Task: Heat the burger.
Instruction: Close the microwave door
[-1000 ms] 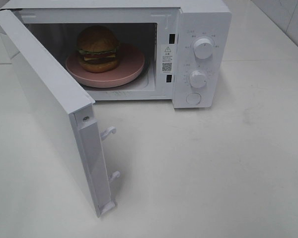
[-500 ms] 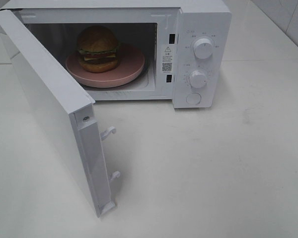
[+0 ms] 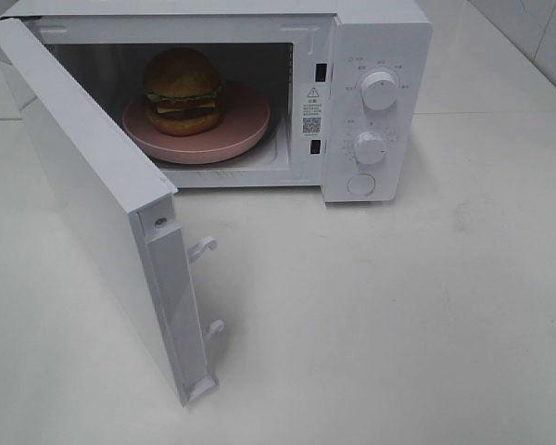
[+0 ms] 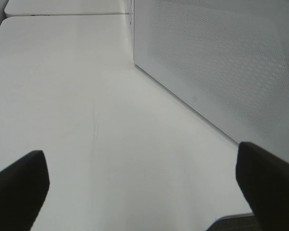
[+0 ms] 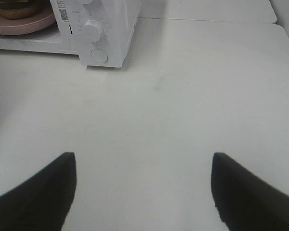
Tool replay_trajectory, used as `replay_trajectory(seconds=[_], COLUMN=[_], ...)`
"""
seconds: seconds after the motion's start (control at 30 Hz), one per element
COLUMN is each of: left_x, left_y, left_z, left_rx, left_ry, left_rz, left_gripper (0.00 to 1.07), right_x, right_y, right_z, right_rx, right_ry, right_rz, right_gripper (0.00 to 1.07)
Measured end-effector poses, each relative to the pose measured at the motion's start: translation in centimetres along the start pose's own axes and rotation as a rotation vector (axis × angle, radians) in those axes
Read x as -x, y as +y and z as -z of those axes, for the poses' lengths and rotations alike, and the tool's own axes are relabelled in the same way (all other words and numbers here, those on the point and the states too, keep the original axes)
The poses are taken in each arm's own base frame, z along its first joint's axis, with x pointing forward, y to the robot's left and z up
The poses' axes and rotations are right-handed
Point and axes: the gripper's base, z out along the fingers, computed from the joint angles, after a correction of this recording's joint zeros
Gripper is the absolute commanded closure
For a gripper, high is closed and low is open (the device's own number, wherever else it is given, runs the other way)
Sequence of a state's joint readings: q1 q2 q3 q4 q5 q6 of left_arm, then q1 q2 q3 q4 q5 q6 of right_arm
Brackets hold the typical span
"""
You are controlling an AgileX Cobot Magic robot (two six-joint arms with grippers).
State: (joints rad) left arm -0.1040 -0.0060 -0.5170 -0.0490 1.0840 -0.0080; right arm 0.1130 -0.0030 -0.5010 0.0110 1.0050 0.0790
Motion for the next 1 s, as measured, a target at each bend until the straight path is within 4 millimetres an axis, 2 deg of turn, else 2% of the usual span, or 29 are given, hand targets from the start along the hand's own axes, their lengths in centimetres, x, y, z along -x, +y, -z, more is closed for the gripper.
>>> replay_trajectory(seconds=[0.67,0.8,0.83,0.87,0.9,0.93,0.97,1.0], left_x=[0.0,0.3,0.8,0.8,1.4,1.4,1.7,2.1], left_y=[0.0,0.0,0.0,0.0,0.0,0.0,0.0,0.0], left_z=[0.0,0.2,0.4,0.4,0.2,0.2,0.1,-0.5], left_rx=[0.001,0.001,0.000,0.000,0.001,0.001,0.001,0.002], left_ry=[0.000,-0.015,-0.043,-0.043,-0.050,-0.050,-0.046,-0.027], left_rz=[0.001,0.000,0.000,0.000,0.001,0.001,0.001,0.003], left_gripper=[0.09,0.17,0.24,0.24,0.32,0.32,0.37,0.45], right_x=[0.0,0.0,0.0,0.0,0.0,0.0,0.0,0.0], right_y=[0.0,0.0,0.0,0.0,0.0,0.0,0.0,0.0], right_z=[0.0,0.0,0.0,0.0,0.0,0.0,0.0,0.0], right_rx=[0.000,0.000,0.000,0.000,0.000,0.000,0.000,0.000], right_ry=[-0.001,-0.001,-0.001,-0.001,-0.001,-0.001,-0.001,-0.001], right_rz=[0.000,0.000,0.000,0.000,0.000,0.000,0.000,0.000], right_gripper=[0.32,0.32,0.32,0.32,0.32,0.32,0.32,0.32])
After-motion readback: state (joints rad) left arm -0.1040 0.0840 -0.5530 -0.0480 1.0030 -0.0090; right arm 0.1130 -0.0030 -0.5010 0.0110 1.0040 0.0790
